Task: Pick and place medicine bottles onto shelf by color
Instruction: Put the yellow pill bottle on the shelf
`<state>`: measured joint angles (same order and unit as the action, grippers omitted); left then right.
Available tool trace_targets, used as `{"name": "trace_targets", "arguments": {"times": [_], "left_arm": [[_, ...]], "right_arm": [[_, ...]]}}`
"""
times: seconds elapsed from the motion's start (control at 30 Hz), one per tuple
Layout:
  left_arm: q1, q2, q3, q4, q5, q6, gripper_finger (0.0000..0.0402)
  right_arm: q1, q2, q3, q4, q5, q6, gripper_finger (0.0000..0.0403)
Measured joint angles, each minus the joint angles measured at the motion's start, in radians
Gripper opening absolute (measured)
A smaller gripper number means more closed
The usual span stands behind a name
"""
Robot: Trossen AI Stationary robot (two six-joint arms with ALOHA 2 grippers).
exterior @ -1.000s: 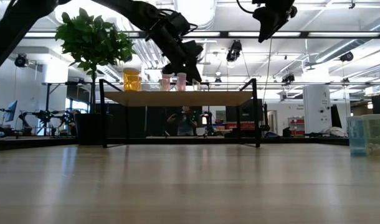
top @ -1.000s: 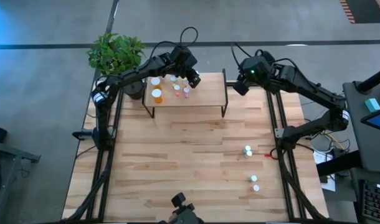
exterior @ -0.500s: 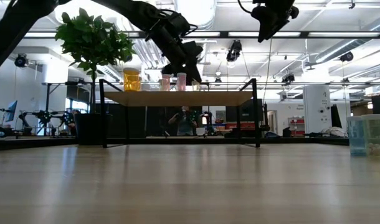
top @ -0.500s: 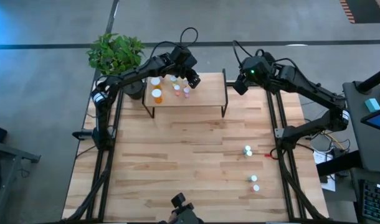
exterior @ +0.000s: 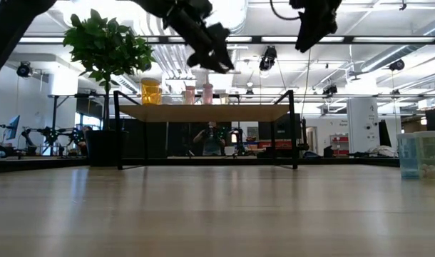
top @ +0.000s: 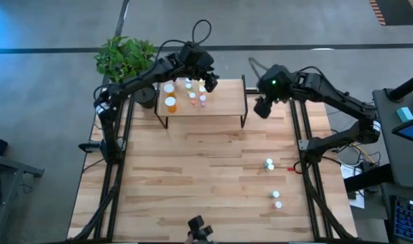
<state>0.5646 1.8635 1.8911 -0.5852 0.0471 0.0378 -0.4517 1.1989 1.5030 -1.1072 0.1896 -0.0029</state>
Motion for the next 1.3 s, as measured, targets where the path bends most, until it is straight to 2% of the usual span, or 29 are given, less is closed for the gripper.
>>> {"name": "trace_targets", "arguments": {"times": [0.1,0.2,0.3,0.47,0.63,0.77,1.03,1.1,1.2,1.3], "left_arm": [[-0.029,-0.016,0.002,-0.003,0.001,0.002,0.0211],[-0.067,-0.035,0.002,-0.002,0.0,0.001,0.0215],[-0.118,-0.056,0.002,0.003,0.001,-0.002,0.0215],[-0.202,-0.051,-0.011,0.003,0.0,-0.006,0.0215],[-0.28,-0.046,-0.071,0.047,-0.032,-0.071,0.0215],[-0.335,-0.045,-0.117,0.119,-0.059,-0.143,0.0215],[-0.447,-0.046,-0.136,0.13,-0.064,-0.273,0.0215],[-0.476,-0.047,-0.136,0.127,-0.065,-0.303,0.0215],[-0.508,-0.049,-0.136,0.129,-0.095,-0.317,0.0215],[-0.52,-0.049,-0.136,0.154,-0.136,-0.354,0.0215]], "right_arm": [[0.002,-0.011,-0.046,-0.017,-0.071,0.008,0.0199],[0.013,-0.052,-0.11,-0.042,-0.088,0.049,0.0199],[0.041,-0.124,-0.194,-0.055,-0.099,0.123,0.0199],[0.142,-0.287,-0.311,-0.057,-0.199,0.294,0.0199],[0.291,-0.412,-0.448,-0.117,-0.148,0.494,0.0199],[0.423,-0.461,-0.561,-0.187,-0.137,0.66,0.0199],[0.801,-0.507,-0.756,-0.078,-0.11,0.906,0.0199],[0.906,-0.506,-0.787,-0.061,-0.073,0.997,0.0199],[1.051,-0.493,-0.825,-0.06,0.039,1.122,0.0199],[1.141,-0.469,-0.845,-0.094,0.085,1.216,0.0199]]}}
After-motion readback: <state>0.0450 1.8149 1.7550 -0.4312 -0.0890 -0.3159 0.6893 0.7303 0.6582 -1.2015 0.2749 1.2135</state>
